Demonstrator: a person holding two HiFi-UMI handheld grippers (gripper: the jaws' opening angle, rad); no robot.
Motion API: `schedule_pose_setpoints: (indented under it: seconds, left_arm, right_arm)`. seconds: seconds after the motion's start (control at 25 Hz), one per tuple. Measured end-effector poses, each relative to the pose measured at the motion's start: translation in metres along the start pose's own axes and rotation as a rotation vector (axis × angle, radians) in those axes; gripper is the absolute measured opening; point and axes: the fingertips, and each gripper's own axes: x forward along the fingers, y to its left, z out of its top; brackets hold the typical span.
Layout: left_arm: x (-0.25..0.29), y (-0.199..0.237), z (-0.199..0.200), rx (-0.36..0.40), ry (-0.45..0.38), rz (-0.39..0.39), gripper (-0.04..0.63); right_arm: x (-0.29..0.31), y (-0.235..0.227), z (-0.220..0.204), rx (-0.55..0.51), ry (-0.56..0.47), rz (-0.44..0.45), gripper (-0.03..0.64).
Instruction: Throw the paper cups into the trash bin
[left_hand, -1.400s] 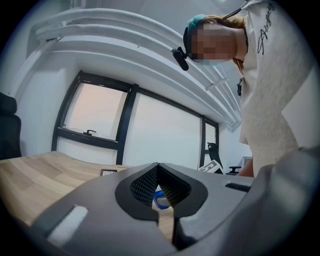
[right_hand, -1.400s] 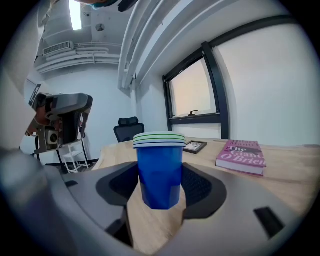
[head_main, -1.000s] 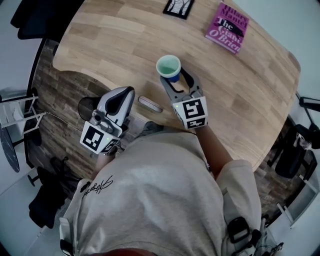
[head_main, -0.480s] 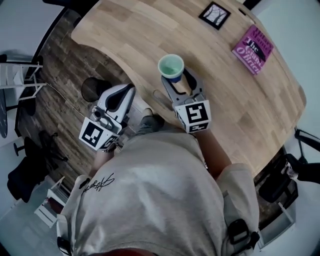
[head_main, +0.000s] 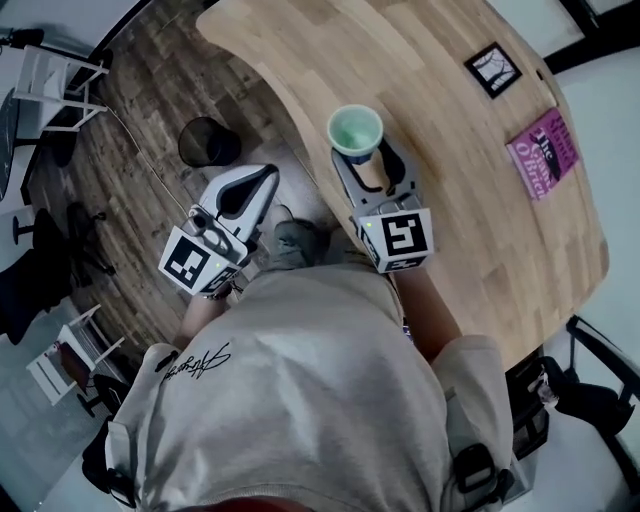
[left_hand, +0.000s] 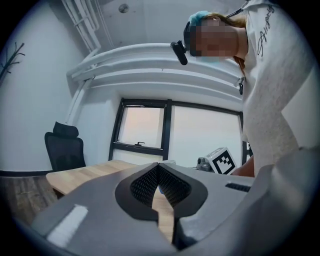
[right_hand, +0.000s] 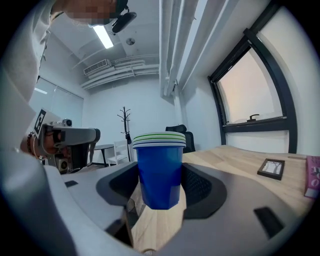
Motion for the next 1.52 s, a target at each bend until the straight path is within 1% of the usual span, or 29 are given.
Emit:
schedule_pose_setpoints:
  seconds: [0.24,0.44,0.6,0.72,0.88,1.08,1.32,1.52]
  left_arm:
    - [-0.041,0.027,0.002,-0.002,-0.012,0.078,0.003]
    - [-0.068,0.05,0.006,-0.009,-0.022,0.1,0.003]
    - [-0.088,0.07,0.013,-0.005,-0.049,0.123,0.003]
    - [-0.105,0.084,0.016,0.004,-0.052,0.128,0.003]
    - [-0.133,0.107,0.02,-0.006,-0.059,0.146,0.003]
    - [-0.159,0.135,0.021,0.003,-0.066,0.17,0.003]
    - [-0.192,0.167,0.02,0.008,-0.071,0.215,0.003]
    - [-0.218,0.191,0.018,0.008,-0.068,0.272,0.003]
  right_arm:
    - [0.03,0.039,0.014,-0.025,-0.02,0.064,0.268]
    - [0.049,0.067,0.028,-0.048,-0.034,0.084,0.267]
    - [0.069,0.089,0.03,-0.054,-0.037,0.101,0.268]
    - [0.083,0.107,0.033,-0.058,-0.039,0.105,0.267]
    - [0.105,0.133,0.034,-0.065,-0.038,0.115,0.268]
    - [0.132,0.162,0.041,-0.074,-0.06,0.144,0.268]
    - [0.166,0.197,0.046,-0.104,-0.061,0.187,0.268]
    - [0.192,0.222,0.046,-0.101,-0.053,0.236,0.268]
